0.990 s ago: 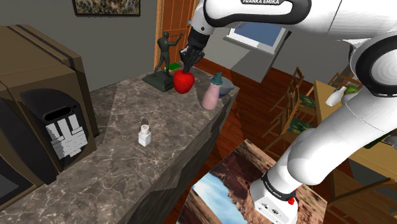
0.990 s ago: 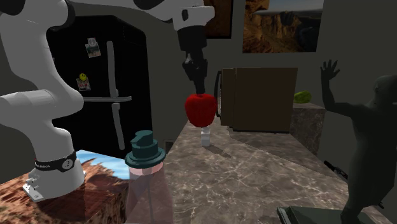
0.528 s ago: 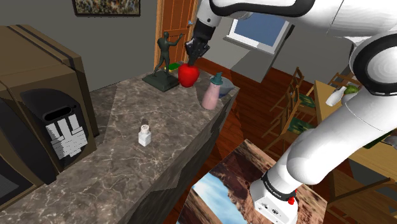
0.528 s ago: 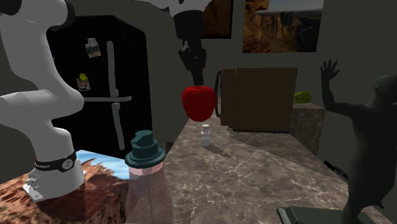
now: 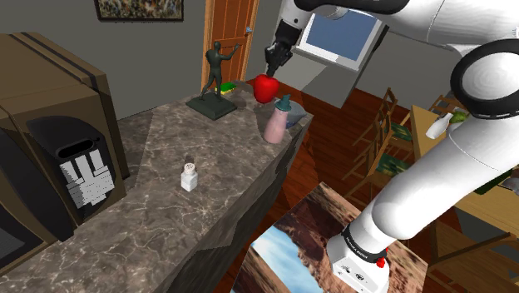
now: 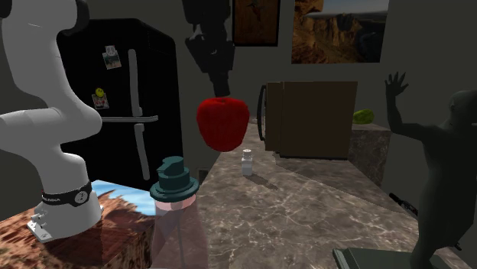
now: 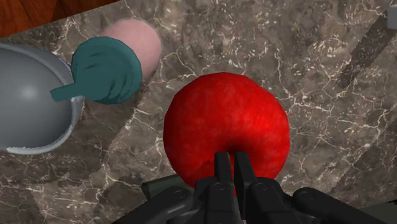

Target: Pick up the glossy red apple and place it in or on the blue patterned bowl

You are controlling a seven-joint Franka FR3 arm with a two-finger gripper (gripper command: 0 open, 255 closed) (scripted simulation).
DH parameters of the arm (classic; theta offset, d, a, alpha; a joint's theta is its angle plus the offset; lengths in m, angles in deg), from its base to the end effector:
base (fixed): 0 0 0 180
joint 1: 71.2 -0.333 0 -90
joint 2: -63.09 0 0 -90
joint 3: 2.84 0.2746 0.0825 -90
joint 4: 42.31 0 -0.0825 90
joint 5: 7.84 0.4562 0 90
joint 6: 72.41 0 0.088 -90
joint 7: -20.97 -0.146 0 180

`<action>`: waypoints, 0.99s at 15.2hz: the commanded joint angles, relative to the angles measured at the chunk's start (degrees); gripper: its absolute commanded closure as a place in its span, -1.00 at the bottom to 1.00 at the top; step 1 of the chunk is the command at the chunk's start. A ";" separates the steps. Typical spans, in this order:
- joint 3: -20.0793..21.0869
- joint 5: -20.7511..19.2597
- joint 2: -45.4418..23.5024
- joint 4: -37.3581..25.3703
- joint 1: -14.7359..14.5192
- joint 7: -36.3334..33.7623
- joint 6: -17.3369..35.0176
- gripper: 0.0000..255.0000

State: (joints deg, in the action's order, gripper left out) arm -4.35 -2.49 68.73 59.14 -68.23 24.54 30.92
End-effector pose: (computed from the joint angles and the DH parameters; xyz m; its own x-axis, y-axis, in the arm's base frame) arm 0.6227 -0.0378 0.5176 0.9901 -0.0371 0.1355 -0.0254 -0.9959 -0.0871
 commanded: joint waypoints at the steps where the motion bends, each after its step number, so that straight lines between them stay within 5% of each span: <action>1: -1.51 0.24 -0.80 -1.58 1.18 2.74 -1.06 1.00; 15: -10.95 4.33 -14.48 -23.45 11.00 20.78 -11.68 1.00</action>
State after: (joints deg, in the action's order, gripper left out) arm -14.48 1.24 55.79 37.88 -58.41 43.43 20.17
